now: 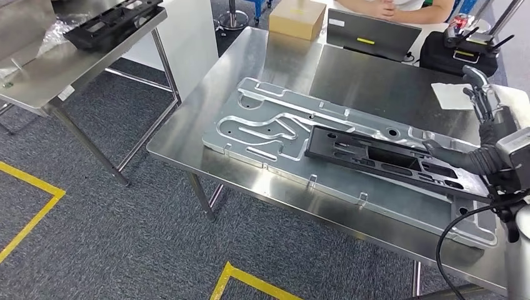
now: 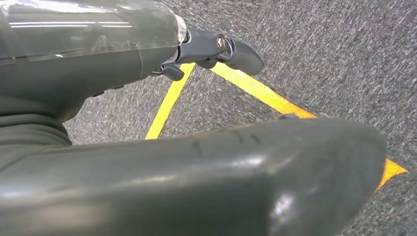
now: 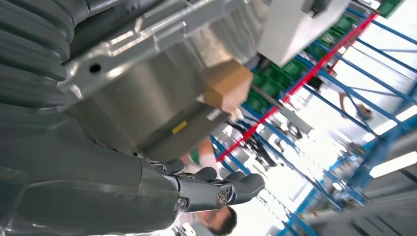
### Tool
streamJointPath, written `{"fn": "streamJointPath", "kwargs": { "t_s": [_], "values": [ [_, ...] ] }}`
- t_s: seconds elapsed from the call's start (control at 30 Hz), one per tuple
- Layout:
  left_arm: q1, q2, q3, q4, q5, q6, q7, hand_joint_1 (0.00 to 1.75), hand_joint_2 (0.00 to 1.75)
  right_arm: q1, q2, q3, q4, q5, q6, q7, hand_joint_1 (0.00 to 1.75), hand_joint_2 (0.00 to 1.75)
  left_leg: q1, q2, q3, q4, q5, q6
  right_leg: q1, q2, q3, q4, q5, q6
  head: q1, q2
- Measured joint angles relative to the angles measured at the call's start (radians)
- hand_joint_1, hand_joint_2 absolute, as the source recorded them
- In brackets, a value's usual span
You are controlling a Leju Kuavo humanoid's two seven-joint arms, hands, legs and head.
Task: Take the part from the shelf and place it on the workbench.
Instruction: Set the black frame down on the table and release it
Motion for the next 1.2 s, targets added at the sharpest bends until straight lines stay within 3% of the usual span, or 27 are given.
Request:
{"fn": "streamJointPath", "kwargs": {
  "t_s": [0.1, 0.17, 0.23, 0.27, 0.3, 0.33, 0.37, 0.43, 0.5, 0.57, 0.6, 0.63, 0.67, 0.73, 0.77, 0.8, 0.83, 0.87, 0.93, 1.0, 1.03, 1.1, 1.13, 1.17, 1.2],
  "values": [
    [0.001, -0.004, 0.007, 0.0, 0.006, 0.006, -0.001, 0.0, 0.0, -0.007, -0.007, 0.0, -0.001, -0.015, -0.007, -0.013, 0.0, 1.75, 0.001, -0.002, -0.008, 0.001, 0.007, -0.017, -0.001, -0.002, -0.015, -0.003, 0.024, -0.023, 0.0, 0.0],
    [0.002, -0.006, 0.013, 0.0, 0.007, 0.01, -0.001, 0.0, 0.0, -0.008, -0.015, 0.0, 0.001, -0.031, -0.008, -0.022, 0.0, 1.75, 0.002, -0.003, -0.031, 0.054, -0.056, -0.026, -0.006, -0.007, -0.035, -0.007, 0.046, -0.038, 0.0, 0.0],
    [0.001, -0.007, 0.02, 0.0, 0.009, 0.013, -0.002, 0.0, 0.0, -0.009, -0.026, 0.0, 0.004, -0.048, -0.009, -0.027, 0.0, 1.75, 0.006, -0.002, -0.064, 0.177, -0.157, -0.033, -0.005, -0.009, -0.062, -0.006, 0.067, -0.044, 0.0, 0.0],
    [0.001, -0.008, 0.023, 0.0, 0.011, 0.016, -0.002, 0.0, 0.0, -0.009, -0.034, 0.0, 0.007, -0.057, -0.01, -0.027, 0.0, 1.75, 0.007, -0.002, -0.074, 0.238, -0.187, -0.035, -0.004, -0.009, -0.076, -0.005, 0.078, -0.044, 0.0, 0.0],
    [0.001, -0.009, 0.025, 0.0, 0.014, 0.019, -0.003, 0.0, 0.0, -0.009, -0.043, 0.0, 0.011, -0.067, -0.012, -0.029, 0.0, 1.75, 0.008, -0.002, -0.071, 0.276, -0.196, -0.037, -0.003, -0.009, -0.092, -0.004, 0.088, -0.043, 0.0, 0.0],
    [0.001, -0.01, 0.028, 0.0, 0.017, 0.023, -0.004, 0.0, 0.0, -0.011, -0.054, 0.0, 0.017, -0.077, -0.014, -0.03, 0.0, 1.75, 0.008, -0.002, -0.051, 0.279, -0.184, -0.036, -0.003, -0.009, -0.106, -0.002, 0.099, -0.041, 0.0, 0.0],
    [0.0, -0.011, 0.031, 0.0, 0.021, 0.027, -0.005, 0.0, 0.0, -0.014, -0.065, 0.0, 0.023, -0.087, -0.019, -0.031, 0.0, 1.75, 0.008, -0.002, -0.015, 0.247, -0.161, -0.034, -0.003, -0.01, -0.12, 0.001, 0.108, -0.038, 0.0, 0.0],
    [-0.002, -0.011, 0.038, 0.0, 0.026, 0.035, -0.008, 0.0, 0.0, -0.026, -0.088, 0.0, 0.035, -0.108, -0.033, -0.033, 0.0, 1.75, 0.006, -0.002, 0.092, 0.108, -0.139, -0.023, -0.002, -0.01, -0.143, 0.006, 0.125, -0.03, 0.0, 0.0],
    [-0.004, -0.013, 0.045, 0.0, 0.029, 0.041, -0.011, 0.0, 0.0, -0.04, -0.109, 0.0, 0.048, -0.122, -0.045, -0.033, 0.0, 0.87, 0.0, -0.002, 0.158, 0.004, -0.147, -0.012, -0.002, -0.011, -0.151, 0.005, 0.142, -0.018, 0.0, 0.0],
    [-0.004, -0.016, 0.05, 0.0, 0.03, 0.043, -0.012, 0.0, 0.0, -0.049, -0.123, 0.0, 0.06, -0.128, -0.05, -0.032, 0.0, 0.0, -0.004, -0.003, 0.159, -0.017, -0.141, 0.001, -0.004, -0.013, -0.151, -0.005, 0.16, -0.002, 0.0, 0.0],
    [-0.004, -0.017, 0.051, 0.0, 0.031, 0.045, -0.012, 0.0, 0.0, -0.052, -0.128, 0.0, 0.066, -0.13, -0.053, -0.03, 0.0, 0.0, -0.004, -0.003, 0.156, -0.024, -0.13, 0.009, -0.006, -0.012, -0.153, -0.006, 0.162, 0.004, 0.0, 0.0],
    [-0.004, -0.018, 0.053, 0.0, 0.033, 0.046, -0.013, 0.0, 0.0, -0.054, -0.134, 0.001, 0.073, -0.132, -0.057, -0.023, 0.0, 0.0, -0.003, -0.001, 0.149, -0.029, -0.116, 0.018, -0.007, -0.011, -0.159, 0.001, 0.148, 0.009, 0.0, 0.0],
    [-0.004, -0.019, 0.055, 0.0, 0.035, 0.046, -0.013, 0.0, 0.0, -0.059, -0.139, 0.001, 0.081, -0.136, -0.063, -0.016, 0.0, 0.0, -0.001, 0.001, 0.139, -0.035, -0.1, 0.026, -0.008, -0.01, -0.171, 0.026, 0.114, 0.014, 0.0, 0.0],
    [-0.005, -0.021, 0.061, 0.0, 0.039, 0.047, -0.015, 0.0, 0.0, -0.074, -0.152, 0.006, 0.101, -0.152, -0.079, -0.001, 0.0, 0.0, -0.003, 0.004, 0.109, -0.039, -0.073, 0.035, -0.01, -0.008, -0.205, 0.134, 0.013, 0.021, 0.0, 0.0],
    [-0.005, -0.022, 0.065, 0.0, 0.041, 0.048, -0.016, 0.0, 0.0, -0.084, -0.158, 0.011, 0.113, -0.163, -0.086, 0.002, 0.0, 0.0, -0.004, 0.004, 0.092, -0.038, -0.061, 0.036, -0.01, -0.008, -0.219, 0.199, -0.026, 0.025, 0.0, 0.0],
    [-0.005, -0.024, 0.068, 0.0, 0.042, 0.048, -0.018, 0.0, 0.0, -0.092, -0.165, 0.018, 0.125, -0.172, -0.09, 0.004, 0.0, 0.0, -0.005, 0.004, 0.075, -0.037, -0.048, 0.036, -0.01, -0.008, -0.223, 0.249, -0.041, 0.028, 0.0, 0.0],
    [-0.005, -0.025, 0.071, 0.0, 0.044, 0.049, -0.019, 0.0, 0.0, -0.101, -0.171, 0.025, 0.136, -0.18, -0.094, 0.004, 0.0, 0.0, -0.006, 0.005, 0.058, -0.035, -0.036, 0.036, -0.01, -0.008, -0.213, 0.271, -0.034, 0.03, 0.0, 0.0],
    [-0.005, -0.026, 0.074, 0.0, 0.046, 0.05, -0.02, 0.0, 0.0, -0.11, -0.176, 0.033, 0.146, -0.186, -0.096, 0.005, 0.0, 0.0, -0.007, 0.005, 0.04, -0.032, -0.025, 0.034, -0.01, -0.008, -0.185, 0.258, -0.011, 0.03, 0.0, 0.0],
    [-0.005, -0.029, 0.078, 0.0, 0.05, 0.054, -0.022, 0.0, 0.0, -0.135, -0.184, 0.05, 0.163, -0.196, -0.097, 0.005, 0.0, 0.0, -0.007, 0.004, 0.01, -0.022, -0.006, 0.029, -0.009, -0.008, -0.083, 0.142, 0.024, 0.026, 0.0, 0.0],
    [-0.006, -0.032, 0.082, 0.0, 0.052, 0.058, -0.025, 0.0, 0.0, -0.161, -0.191, 0.07, 0.178, -0.201, -0.1, 0.005, 0.0, 0.0, -0.01, 0.003, -0.007, -0.013, 0.011, 0.02, -0.003, -0.006, 0.005, 0.014, 0.009, 0.013, -0.001, 0.0],
    [-0.006, -0.034, 0.085, 0.0, 0.054, 0.06, -0.027, 0.0, 0.0, -0.173, -0.195, 0.08, 0.186, -0.201, -0.102, 0.005, 0.0, 0.0, -0.01, 0.003, -0.011, -0.012, 0.019, 0.015, 0.001, -0.006, 0.023, -0.018, -0.002, 0.005, -0.001, 0.0],
    [-0.005, -0.036, 0.092, 0.0, 0.057, 0.061, -0.029, 0.0, 0.0, -0.191, -0.198, 0.101, 0.205, -0.2, -0.105, 0.004, 0.0, 0.0, -0.009, 0.002, -0.014, -0.017, 0.035, 0.002, 0.002, -0.008, 0.017, -0.029, 0.009, -0.012, -0.001, 0.0],
    [-0.004, -0.036, 0.094, 0.0, 0.058, 0.062, -0.03, 0.0, 0.0, -0.199, -0.2, 0.11, 0.214, -0.199, -0.106, 0.004, 0.0, 0.0, -0.008, 0.001, -0.021, -0.012, 0.026, -0.005, 0.0, -0.01, 0.009, -0.031, 0.02, -0.02, -0.001, 0.0],
    [-0.003, -0.036, 0.096, 0.0, 0.058, 0.063, -0.03, 0.0, 0.0, -0.206, -0.2, 0.119, 0.221, -0.199, -0.106, 0.004, 0.0, 0.0, -0.007, 0.0, -0.032, 0.008, -0.003, -0.011, -0.003, -0.012, -0.001, -0.033, 0.033, -0.028, -0.001, 0.0],
    [-0.002, -0.036, 0.097, 0.0, 0.058, 0.063, -0.031, 0.0, 0.0, -0.212, -0.2, 0.126, 0.227, -0.197, -0.109, 0.002, 0.0, 0.0, -0.005, 0.0, -0.047, 0.05, -0.052, -0.016, -0.006, -0.015, -0.015, -0.035, 0.047, -0.034, -0.001, 0.0]
  ]
}}
